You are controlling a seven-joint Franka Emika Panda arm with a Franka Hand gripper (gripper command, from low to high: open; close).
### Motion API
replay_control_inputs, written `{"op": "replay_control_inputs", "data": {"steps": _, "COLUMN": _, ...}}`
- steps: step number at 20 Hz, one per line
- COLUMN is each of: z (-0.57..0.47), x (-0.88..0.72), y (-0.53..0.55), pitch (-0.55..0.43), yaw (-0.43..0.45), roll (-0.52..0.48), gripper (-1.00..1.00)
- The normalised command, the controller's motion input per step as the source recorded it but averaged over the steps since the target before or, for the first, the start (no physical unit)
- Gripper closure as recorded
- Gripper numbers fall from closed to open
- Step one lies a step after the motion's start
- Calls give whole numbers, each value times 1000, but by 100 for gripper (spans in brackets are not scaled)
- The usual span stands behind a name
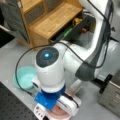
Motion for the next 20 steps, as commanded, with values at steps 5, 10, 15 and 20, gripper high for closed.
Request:
{"op": "replay_control_inputs", "data": {"steps": 5, "z": -53, "x": -22, "y": 63, "pitch": -63, "yaw": -36, "roll": -104, "gripper": -100}}
{"op": "replay_control_inputs", "data": {"steps": 10, "z": -43, "x": -16, "y": 54, "pitch": -59, "yaw": -42, "roll": -112, "gripper": -100}}
{"op": "replay_control_inputs", "data": {"steps": 15, "z": -17, "x": -17, "y": 40, "pitch": -47, "yaw": -49, "roll": -114, "gripper": -100}}
{"op": "replay_control_inputs", "data": {"steps": 20, "z": 176, "x": -98, "y": -79, "pitch": 14, "yaw": -66, "roll": -101, "gripper": -100}}
